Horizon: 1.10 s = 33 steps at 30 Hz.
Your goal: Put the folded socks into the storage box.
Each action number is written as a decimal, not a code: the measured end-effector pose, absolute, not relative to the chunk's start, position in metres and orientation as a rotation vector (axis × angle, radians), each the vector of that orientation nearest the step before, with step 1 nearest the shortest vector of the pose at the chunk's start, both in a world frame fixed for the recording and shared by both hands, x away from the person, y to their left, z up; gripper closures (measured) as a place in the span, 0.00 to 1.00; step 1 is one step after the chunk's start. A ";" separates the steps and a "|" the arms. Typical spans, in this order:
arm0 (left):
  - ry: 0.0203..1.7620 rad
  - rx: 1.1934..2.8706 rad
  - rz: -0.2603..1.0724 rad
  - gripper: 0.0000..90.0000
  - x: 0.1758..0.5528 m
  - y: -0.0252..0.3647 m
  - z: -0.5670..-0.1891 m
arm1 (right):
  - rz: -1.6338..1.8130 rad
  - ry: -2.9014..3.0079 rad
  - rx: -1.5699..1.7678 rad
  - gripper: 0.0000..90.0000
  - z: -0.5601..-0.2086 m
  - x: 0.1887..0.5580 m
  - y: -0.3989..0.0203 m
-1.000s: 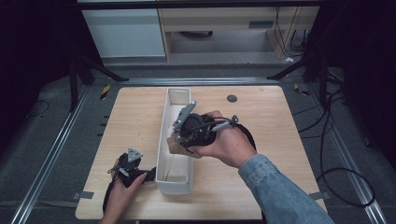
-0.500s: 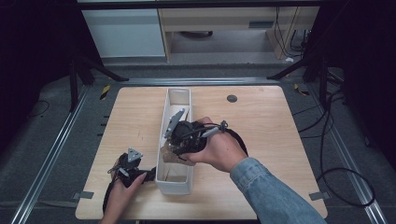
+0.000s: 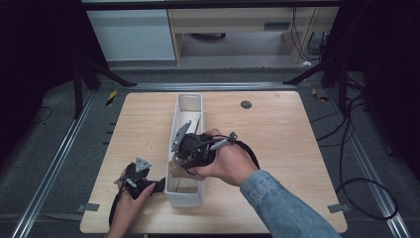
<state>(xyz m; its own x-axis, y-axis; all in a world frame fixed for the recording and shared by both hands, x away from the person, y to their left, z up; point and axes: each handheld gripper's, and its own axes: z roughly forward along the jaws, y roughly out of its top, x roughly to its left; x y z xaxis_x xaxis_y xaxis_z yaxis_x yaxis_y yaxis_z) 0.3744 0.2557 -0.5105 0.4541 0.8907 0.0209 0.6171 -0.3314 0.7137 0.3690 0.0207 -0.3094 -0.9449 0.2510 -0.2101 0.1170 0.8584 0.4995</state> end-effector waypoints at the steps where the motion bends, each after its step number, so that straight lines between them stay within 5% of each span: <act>1: 1.255 2.067 0.552 0.01 0.374 0.256 -0.511 | 0.717 2.765 0.276 0.56 -0.310 0.369 0.021; 33: 1.251 2.068 0.548 0.01 0.374 0.256 -0.511 | 0.657 2.833 0.241 0.55 -0.326 0.363 0.038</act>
